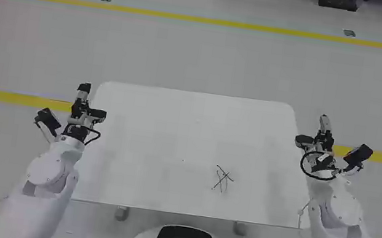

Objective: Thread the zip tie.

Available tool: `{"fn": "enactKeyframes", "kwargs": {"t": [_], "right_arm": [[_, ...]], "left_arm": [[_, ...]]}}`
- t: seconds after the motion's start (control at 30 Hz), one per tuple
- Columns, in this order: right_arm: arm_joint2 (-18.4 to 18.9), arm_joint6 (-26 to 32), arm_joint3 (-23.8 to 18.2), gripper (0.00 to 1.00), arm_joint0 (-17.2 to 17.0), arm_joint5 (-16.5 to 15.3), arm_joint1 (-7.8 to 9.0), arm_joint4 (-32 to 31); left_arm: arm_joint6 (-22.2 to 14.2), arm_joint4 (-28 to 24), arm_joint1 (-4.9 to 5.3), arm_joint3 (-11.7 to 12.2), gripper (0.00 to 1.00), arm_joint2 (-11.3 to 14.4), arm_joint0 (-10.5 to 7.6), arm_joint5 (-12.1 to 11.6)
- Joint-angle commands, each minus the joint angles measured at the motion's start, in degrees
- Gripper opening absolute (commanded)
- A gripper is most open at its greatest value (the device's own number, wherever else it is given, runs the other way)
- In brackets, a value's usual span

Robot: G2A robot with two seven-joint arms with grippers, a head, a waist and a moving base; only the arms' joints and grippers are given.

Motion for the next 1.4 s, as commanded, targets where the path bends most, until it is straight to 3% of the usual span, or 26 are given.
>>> {"fn": "enactKeyframes", "kwargs": {"t": [0.0, 0.03, 0.07, 0.1, 0.13, 0.17, 0.2, 0.23, 0.3, 0.33, 0.4, 0.6, 1.0, 1.1, 1.23, 1.37], "right_arm": [[0.0, 0.0, 0.0, 0.78, 0.0, 0.0, 0.00, 0.0], [0.0, 0.0, 0.0, 0.78, 0.0, 0.0, 0.00, 0.0], [0.0, 0.0, 0.0, 0.78, 0.0, 0.0, 0.00, 0.0], [0.0, 0.0, 0.0, 0.78, 0.0, 0.0, 0.00, 0.0], [0.0, 0.0, 0.0, 1.00, 0.0, 0.0, 0.00, 0.0], [0.0, 0.0, 0.0, 0.78, 0.0, 0.0, 0.00, 0.0], [0.0, 0.0, 0.0, 1.00, 0.0, 0.0, 0.00, 0.0], [0.0, 0.0, 0.0, 0.78, 0.0, 0.0, 0.00, 0.0], [0.0, 0.0, 0.0, 0.78, 0.0, 0.0, 0.00, 0.0], [0.0, 1.0, -1.0, 1.00, 0.2, -1.1, 0.10, -1.6], [0.3, 6.8, -0.9, 1.00, -0.8, -3.7, 0.50, -6.3], [-0.9, 18.1, -0.1, 1.00, 0.2, -2.2, 1.27, -15.2], [-0.8, 18.4, 0.1, 1.00, 0.3, -2.3, 1.28, -15.5], [-0.8, 24.6, -0.8, 1.00, 2.6, -5.4, 2.27, -29.7], [-1.8, 28.6, -0.2, 1.00, 5.6, -9.0, 2.87, -39.7], [-4.9, 31.7, -0.1, 1.00, 6.6, -15.3, 3.26, -48.8]], "left_arm": [[0.0, 0.0, 0.00, 0.0, 0.78, 0.0, 0.00, 0.0], [0.0, 0.0, 0.00, 0.0, 1.00, 0.0, 0.00, 0.0], [0.0, 0.0, 0.00, 0.0, 0.78, 0.0, 0.00, 0.0], [0.0, 0.0, 0.00, 0.0, 0.78, 0.0, 0.00, 0.0], [0.0, 0.0, 0.00, 0.0, 1.00, 0.0, 0.00, 0.0], [0.0, 0.0, 0.00, 0.0, 0.78, 0.0, 0.00, 0.0], [0.0, 0.0, 0.00, 0.0, 0.78, 0.0, 0.00, 0.0], [0.0, 0.0, 0.00, 0.0, 0.78, 0.0, 0.00, 0.0], [0.0, 0.0, 0.00, 0.0, 0.78, 0.0, 0.00, 0.0], [0.0, 0.0, 0.00, 0.0, 1.00, 0.0, 0.00, 0.0], [0.0, 0.0, 0.00, 0.0, 1.00, 0.0, 0.00, 0.0], [0.0, 0.0, 0.00, 0.0, 1.00, 0.0, 0.00, 0.0], [0.0, 0.0, 0.00, 0.0, 1.00, 0.0, 0.00, 0.0], [0.0, 0.0, 0.00, 0.0, 1.00, 0.0, 0.00, 0.0], [0.0, 0.0, 0.00, 0.0, 1.00, 0.0, 0.00, 0.0], [0.0, 0.0, 0.00, 0.0, 1.00, 0.0, 0.00, 0.0]]}}
